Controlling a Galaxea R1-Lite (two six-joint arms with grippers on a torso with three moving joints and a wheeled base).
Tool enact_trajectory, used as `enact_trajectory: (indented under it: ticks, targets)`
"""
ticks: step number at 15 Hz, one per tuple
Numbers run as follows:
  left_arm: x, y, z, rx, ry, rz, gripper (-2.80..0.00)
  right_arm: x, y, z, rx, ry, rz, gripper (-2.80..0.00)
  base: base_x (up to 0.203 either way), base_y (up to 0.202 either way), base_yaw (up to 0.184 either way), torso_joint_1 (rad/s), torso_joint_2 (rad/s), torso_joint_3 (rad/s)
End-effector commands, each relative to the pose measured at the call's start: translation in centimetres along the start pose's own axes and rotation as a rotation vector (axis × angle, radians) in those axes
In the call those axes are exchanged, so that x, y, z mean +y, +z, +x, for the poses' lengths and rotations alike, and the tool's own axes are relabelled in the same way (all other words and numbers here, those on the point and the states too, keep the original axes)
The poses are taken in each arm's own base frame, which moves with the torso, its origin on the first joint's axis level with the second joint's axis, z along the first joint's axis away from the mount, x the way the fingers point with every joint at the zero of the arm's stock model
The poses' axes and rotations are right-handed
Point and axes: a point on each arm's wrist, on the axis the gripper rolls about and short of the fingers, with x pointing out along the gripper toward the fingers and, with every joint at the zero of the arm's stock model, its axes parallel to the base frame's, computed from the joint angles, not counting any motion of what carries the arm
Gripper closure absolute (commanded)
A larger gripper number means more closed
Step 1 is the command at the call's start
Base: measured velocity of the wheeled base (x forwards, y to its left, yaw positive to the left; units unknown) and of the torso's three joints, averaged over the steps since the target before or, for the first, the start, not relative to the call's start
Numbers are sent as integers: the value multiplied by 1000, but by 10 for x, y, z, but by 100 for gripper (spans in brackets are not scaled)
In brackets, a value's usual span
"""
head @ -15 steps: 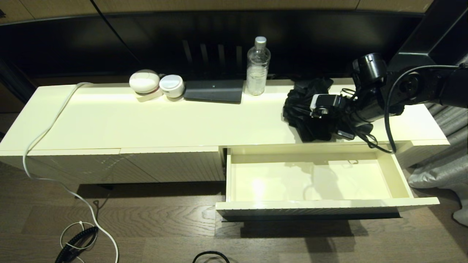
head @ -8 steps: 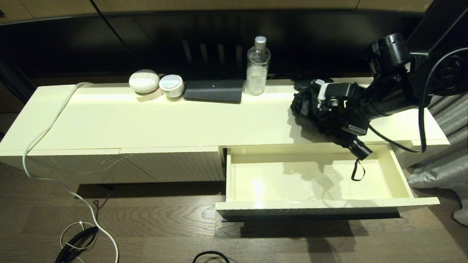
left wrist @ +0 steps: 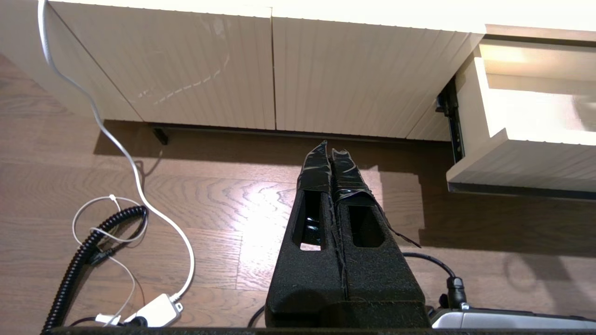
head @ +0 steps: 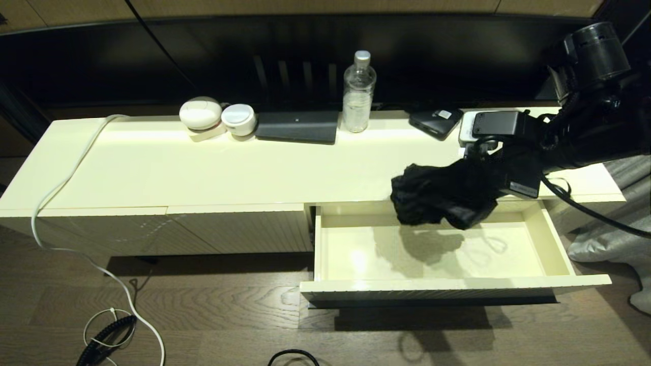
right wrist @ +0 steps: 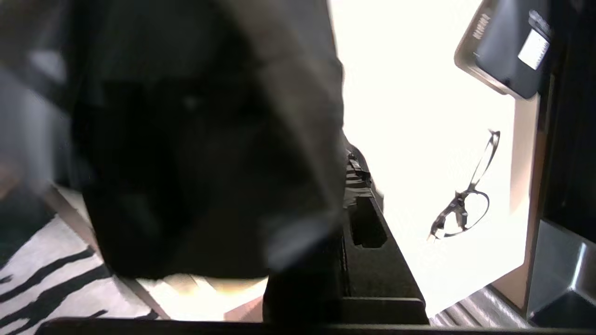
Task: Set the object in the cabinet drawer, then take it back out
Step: Put the umbrella in the drawer
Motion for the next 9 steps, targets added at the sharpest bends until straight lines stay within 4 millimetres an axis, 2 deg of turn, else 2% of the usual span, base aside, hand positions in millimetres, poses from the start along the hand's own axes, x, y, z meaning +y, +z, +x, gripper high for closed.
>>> enact_trajectory:
  ticks: [1, 4, 9]
  targets:
    - [0, 0, 0, -2, 0, -1, 0, 10, -2, -13, -14, 16, -15, 0, 0, 0, 0, 0, 0, 0]
    - [0, 0, 0, -2, -1, -1, 0, 22, -7, -8, -26, 73, -19, 0, 0, 0, 0, 0, 0, 0]
    - [0, 0, 0, -2, 0, -1, 0, 32, -10, 11, -33, 62, -6, 0, 0, 0, 0, 0, 0, 0]
